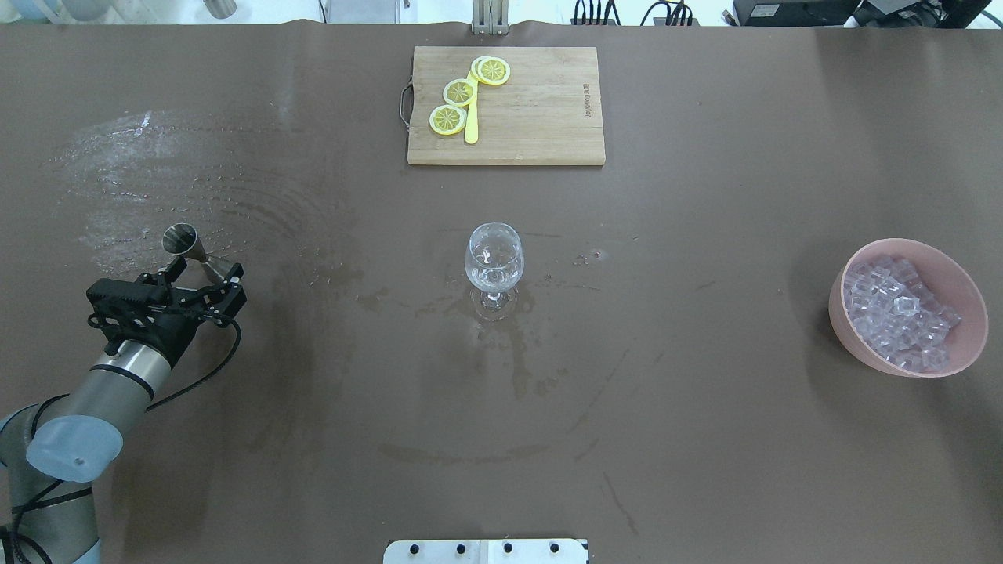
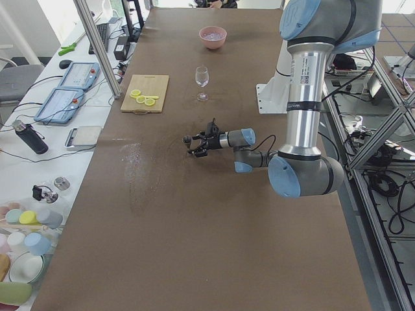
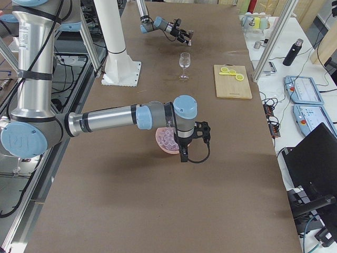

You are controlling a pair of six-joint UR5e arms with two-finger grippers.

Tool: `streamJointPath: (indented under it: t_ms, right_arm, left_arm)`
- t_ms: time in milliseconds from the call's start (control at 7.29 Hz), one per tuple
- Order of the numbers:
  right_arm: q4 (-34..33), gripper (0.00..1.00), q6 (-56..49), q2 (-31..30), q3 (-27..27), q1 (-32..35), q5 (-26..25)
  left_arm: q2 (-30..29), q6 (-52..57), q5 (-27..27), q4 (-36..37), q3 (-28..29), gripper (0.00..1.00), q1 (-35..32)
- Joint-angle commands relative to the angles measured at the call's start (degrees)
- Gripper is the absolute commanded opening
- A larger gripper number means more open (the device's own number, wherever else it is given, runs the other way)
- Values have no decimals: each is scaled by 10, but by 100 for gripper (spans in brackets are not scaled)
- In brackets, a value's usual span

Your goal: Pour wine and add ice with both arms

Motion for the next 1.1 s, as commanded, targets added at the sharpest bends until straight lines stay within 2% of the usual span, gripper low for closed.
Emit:
streamJointPath:
  t_ms: [0, 137, 274, 411, 548, 960]
  right_arm:
    - [0, 100, 0, 0, 0, 0, 0]
    - [0, 100, 0, 0, 0, 0, 0]
    - [0, 100, 0, 1, 0, 0, 0]
    - [0, 100, 0, 1, 0, 0, 0]
    - [0, 100, 0, 1, 0, 0, 0]
    - [0, 100, 0, 1, 0, 0, 0]
  left_arm:
    - [1, 0, 0, -1, 2, 93, -5]
    - [1, 0, 0, -1, 2, 93, -7]
    - [0, 0, 0, -1, 2, 87, -8]
    - [0, 0, 0, -1, 2, 74, -8]
    - [0, -1, 1, -1, 2, 67, -8]
    - [0, -2, 1, -1, 2, 66, -17]
